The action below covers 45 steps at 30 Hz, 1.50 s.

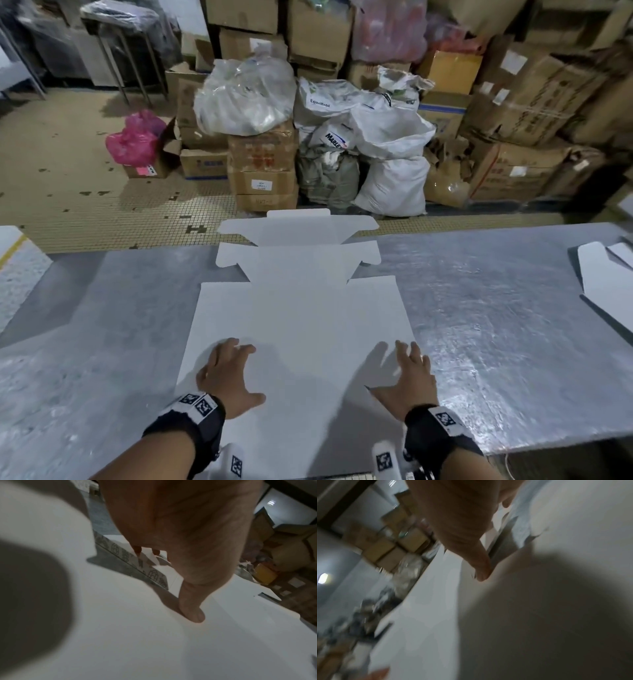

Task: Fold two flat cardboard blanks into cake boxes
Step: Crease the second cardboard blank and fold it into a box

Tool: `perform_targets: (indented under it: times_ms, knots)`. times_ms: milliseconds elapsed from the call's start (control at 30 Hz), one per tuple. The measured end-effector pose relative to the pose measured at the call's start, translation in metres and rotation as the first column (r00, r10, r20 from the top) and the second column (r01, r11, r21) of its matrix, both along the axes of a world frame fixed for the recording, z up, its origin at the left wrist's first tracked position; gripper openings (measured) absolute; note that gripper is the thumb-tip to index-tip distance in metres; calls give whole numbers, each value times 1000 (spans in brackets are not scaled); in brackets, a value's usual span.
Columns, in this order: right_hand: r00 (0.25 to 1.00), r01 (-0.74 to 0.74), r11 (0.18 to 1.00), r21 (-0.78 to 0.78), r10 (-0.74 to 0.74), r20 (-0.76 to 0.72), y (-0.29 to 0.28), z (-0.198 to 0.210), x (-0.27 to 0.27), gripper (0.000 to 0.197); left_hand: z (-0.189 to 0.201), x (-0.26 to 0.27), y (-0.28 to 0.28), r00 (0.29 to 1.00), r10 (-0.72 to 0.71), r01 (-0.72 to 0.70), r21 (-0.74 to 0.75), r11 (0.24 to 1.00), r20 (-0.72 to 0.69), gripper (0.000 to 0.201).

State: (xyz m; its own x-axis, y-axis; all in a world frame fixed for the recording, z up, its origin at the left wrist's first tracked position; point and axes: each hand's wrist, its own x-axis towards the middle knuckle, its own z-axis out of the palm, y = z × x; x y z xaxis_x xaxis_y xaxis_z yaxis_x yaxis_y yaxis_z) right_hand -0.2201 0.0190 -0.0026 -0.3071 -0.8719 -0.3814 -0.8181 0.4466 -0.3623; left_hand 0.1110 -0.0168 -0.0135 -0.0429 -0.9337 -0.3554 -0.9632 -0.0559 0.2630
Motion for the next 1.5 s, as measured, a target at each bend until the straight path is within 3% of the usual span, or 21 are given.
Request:
perform_targets:
  times_ms: [67,267,433,500,600,700,833,933,1067,1200,1367,1500]
  knots:
    - [979,138,990,-31,-132,153,-3,1,-14,106,0,-3,0,1000,10,-10,-5,1000,27,92]
    - [886,379,900,-214,-286,366,-3,11,-41,66,4,-12,-5,996,29,-34,58,998,85,102]
    - [758,516,790,-332,-240,606,-7,23,-32,46,6,-17,-6,994,44,-53,85,995,104,101]
    - [720,479,804,-353,-129,682,-8,31,-20,32,6,-18,-7,993,43,-53,92,994,108,101]
    - [691,297,888,-352,54,721,-6,39,0,30,5,-18,-7,993,39,-50,99,994,111,101]
    - [666,138,949,-284,124,736,-3,38,11,45,5,-18,-7,992,14,-29,116,993,124,100]
    - [655,45,971,-236,150,741,-5,37,8,70,12,-17,-17,983,-71,31,224,974,171,103]
    - [704,-120,966,-227,244,667,-5,39,5,91,29,-18,-36,961,-163,82,332,940,225,97]
    - [750,-38,966,-258,198,632,-9,35,5,76,49,-19,-59,950,-236,142,388,911,206,86]
    - [763,15,970,-243,146,630,-10,26,9,62,78,-48,-80,949,-310,275,327,904,61,75]
    - [746,108,976,-188,46,664,-11,18,14,52,110,-107,-70,846,-424,431,-53,901,-325,86]
    - [742,124,973,-193,39,670,-11,18,13,52,99,-125,-49,813,-433,430,-101,897,-390,98]
